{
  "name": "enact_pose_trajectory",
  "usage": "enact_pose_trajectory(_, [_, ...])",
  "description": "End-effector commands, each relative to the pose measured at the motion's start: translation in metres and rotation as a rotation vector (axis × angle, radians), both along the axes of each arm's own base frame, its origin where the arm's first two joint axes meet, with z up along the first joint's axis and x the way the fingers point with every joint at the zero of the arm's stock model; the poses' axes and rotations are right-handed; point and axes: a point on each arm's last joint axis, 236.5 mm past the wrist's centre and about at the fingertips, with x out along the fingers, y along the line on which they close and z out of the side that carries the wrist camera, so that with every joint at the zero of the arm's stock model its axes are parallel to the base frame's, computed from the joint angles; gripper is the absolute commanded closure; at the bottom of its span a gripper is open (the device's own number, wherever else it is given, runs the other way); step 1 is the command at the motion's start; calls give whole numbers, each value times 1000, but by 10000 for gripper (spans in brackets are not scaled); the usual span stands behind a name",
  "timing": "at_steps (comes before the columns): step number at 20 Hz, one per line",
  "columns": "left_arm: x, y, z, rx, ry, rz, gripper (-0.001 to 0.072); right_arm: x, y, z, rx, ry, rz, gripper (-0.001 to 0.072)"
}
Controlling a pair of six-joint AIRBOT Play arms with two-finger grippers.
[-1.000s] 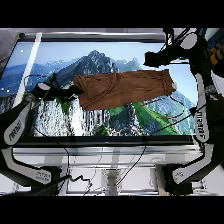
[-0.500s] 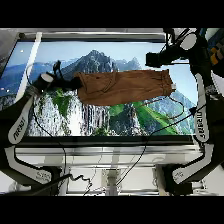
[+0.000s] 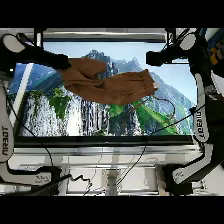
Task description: Fold the clothes and pants, and hang the long-sleeved shirts on hangers.
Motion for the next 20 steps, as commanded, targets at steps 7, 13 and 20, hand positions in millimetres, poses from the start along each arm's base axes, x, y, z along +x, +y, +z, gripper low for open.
enact_pose_trajectory(7, [-30, -4, 24, 41, 0, -66, 696, 0, 131, -51, 85, 22, 101, 681])
enact_pose_trajectory(13, [-28, -6, 25, 42, -12, -68, 694, -72, 277, -158, 135, 196, 305, 681])
enact_pose_trajectory(20, [-3, 5, 18, 82, -65, -14, 694, -158, 384, -181, 262, 282, 434, 682])
